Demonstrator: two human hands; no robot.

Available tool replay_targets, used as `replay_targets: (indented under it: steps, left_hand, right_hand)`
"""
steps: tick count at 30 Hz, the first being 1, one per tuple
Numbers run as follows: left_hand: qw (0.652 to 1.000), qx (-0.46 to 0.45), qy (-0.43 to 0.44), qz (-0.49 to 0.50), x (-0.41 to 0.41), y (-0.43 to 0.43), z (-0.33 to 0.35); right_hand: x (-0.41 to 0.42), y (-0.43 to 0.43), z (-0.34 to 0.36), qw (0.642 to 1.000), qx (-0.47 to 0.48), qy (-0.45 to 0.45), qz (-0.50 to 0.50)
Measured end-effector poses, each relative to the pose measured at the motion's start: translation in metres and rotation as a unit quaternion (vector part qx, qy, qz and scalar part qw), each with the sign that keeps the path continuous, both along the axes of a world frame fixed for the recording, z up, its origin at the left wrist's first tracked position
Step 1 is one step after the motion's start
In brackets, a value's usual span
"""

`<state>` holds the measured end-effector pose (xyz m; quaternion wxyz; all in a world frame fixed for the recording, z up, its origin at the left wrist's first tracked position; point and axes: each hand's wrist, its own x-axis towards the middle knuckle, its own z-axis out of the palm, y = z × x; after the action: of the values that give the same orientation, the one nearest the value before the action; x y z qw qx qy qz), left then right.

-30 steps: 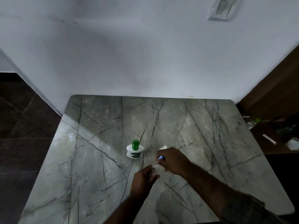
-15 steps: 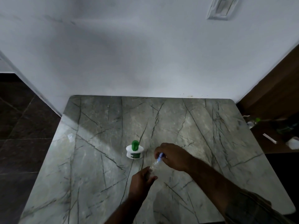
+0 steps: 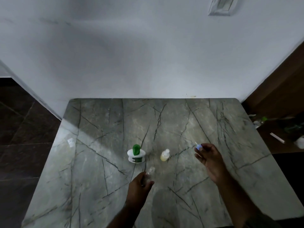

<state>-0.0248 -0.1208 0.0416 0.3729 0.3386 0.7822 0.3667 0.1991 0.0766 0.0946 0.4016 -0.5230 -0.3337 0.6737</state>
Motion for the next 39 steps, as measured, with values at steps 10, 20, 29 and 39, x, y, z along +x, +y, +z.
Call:
replay_targets:
  steps: [10, 20, 29, 39]
  left_hand:
    - [1.000, 0.003, 0.021, -0.007, -0.003, -0.016, -0.011]
    - [1.000, 0.006, 0.026, -0.017, -0.004, -0.018, -0.009]
    - [1.000, 0.007, 0.024, -0.008, -0.008, -0.022, -0.016]
    - [1.000, -0.008, 0.011, 0.006, -0.010, -0.022, -0.012]
  right_hand:
    - [-0.065, -0.028, -0.104, 0.889, 0.069, -0.452, 0.036]
    - [-0.064, -0.023, -0.114, 0.847, 0.080, -0.518, 0.089]
    - [-0.063, -0.020, -0.117, 0.840, 0.086, -0.526, 0.102]
    - [-0.064, -0.015, -0.120, 0.824, 0.088, -0.549, 0.106]
